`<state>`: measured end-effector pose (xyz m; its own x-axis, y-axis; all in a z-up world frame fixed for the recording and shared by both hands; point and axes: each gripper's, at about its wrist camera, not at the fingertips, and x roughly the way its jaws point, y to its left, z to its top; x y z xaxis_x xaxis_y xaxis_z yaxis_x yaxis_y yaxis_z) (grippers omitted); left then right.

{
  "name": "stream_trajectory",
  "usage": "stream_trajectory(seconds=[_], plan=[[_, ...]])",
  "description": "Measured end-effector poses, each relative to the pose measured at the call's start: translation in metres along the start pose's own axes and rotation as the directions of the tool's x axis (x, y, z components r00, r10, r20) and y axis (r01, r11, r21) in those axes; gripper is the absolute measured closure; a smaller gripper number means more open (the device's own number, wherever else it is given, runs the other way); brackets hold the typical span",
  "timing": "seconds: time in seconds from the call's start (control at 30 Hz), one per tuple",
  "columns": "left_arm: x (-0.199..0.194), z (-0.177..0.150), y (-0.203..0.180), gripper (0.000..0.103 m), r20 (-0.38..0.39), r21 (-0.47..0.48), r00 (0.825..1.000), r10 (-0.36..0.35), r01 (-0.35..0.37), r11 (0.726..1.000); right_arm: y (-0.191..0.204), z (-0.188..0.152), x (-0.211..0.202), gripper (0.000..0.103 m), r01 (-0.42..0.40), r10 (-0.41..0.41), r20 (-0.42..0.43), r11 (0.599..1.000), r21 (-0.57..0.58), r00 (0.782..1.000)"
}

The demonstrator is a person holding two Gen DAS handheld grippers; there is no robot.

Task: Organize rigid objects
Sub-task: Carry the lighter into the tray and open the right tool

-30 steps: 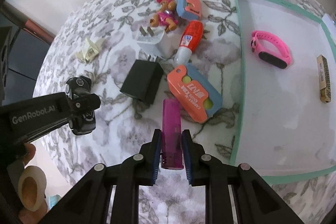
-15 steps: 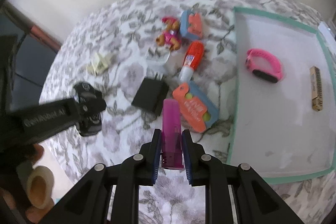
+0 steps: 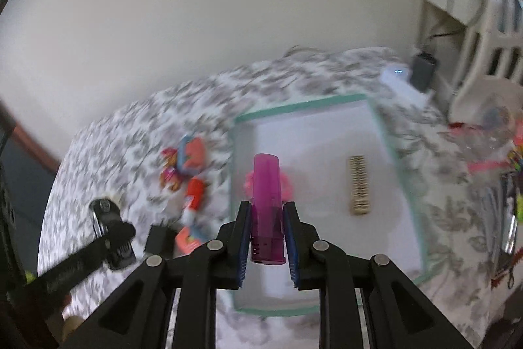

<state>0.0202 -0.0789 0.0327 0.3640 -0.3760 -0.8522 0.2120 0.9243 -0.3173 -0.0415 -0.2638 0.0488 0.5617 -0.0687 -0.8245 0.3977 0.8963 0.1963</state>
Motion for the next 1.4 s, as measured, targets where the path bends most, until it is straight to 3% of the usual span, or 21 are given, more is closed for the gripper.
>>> stream_trajectory(seconds=[0.17, 0.37, 0.5, 0.6, 0.83, 1.17, 1.27, 1.33, 1.4], plan=[[0.012, -0.011, -0.041, 0.075, 0.002, 0.115, 1.0, -0.017, 0.017, 0.993, -0.026, 0.002, 0.002, 0.082, 0.06, -0.06, 0.007, 0.997, 0.047, 0.998], [0.04, -0.03, -0.074, 0.075, -0.029, 0.229, 0.999, 0.015, -0.008, 0.973, -0.058, -0.002, 0.016, 0.082, 0.164, -0.162, -0.035, 0.984, 0.066, 0.986], [0.064, -0.042, -0.083, 0.075, -0.081, 0.258, 0.995, 0.054, -0.032, 0.966, -0.077, -0.017, 0.051, 0.082, 0.175, -0.157, -0.16, 0.979, 0.105, 0.975], [0.082, -0.051, -0.085, 0.075, -0.127, 0.273, 0.987, 0.095, -0.058, 0.96, -0.082, -0.027, 0.064, 0.082, 0.205, -0.182, -0.208, 0.974, 0.093, 0.961], [0.108, -0.066, -0.088, 0.075, -0.18, 0.315, 0.97, 0.161, -0.098, 0.944, -0.084, -0.035, 0.074, 0.082, 0.237, -0.215, -0.24, 0.969, 0.065, 0.947], [0.114, -0.071, -0.091, 0.074, -0.195, 0.334, 0.965, 0.178, -0.105, 0.937, -0.089, -0.04, 0.086, 0.082, 0.239, -0.208, -0.296, 0.968, 0.074, 0.932], [0.114, -0.071, -0.091, 0.069, -0.196, 0.339, 0.963, 0.185, -0.11, 0.934, -0.088, -0.04, 0.086, 0.081, 0.244, -0.213, -0.3, 0.967, 0.068, 0.93], [0.113, -0.069, -0.09, 0.058, -0.193, 0.334, 0.964, 0.183, -0.111, 0.936, -0.089, -0.039, 0.083, 0.081, 0.248, -0.218, -0.294, 0.966, 0.069, 0.931], [0.111, -0.066, -0.089, 0.057, -0.187, 0.323, 0.966, 0.178, -0.11, 0.94, -0.087, -0.036, 0.082, 0.081, 0.247, -0.218, -0.284, 0.966, 0.072, 0.934]])
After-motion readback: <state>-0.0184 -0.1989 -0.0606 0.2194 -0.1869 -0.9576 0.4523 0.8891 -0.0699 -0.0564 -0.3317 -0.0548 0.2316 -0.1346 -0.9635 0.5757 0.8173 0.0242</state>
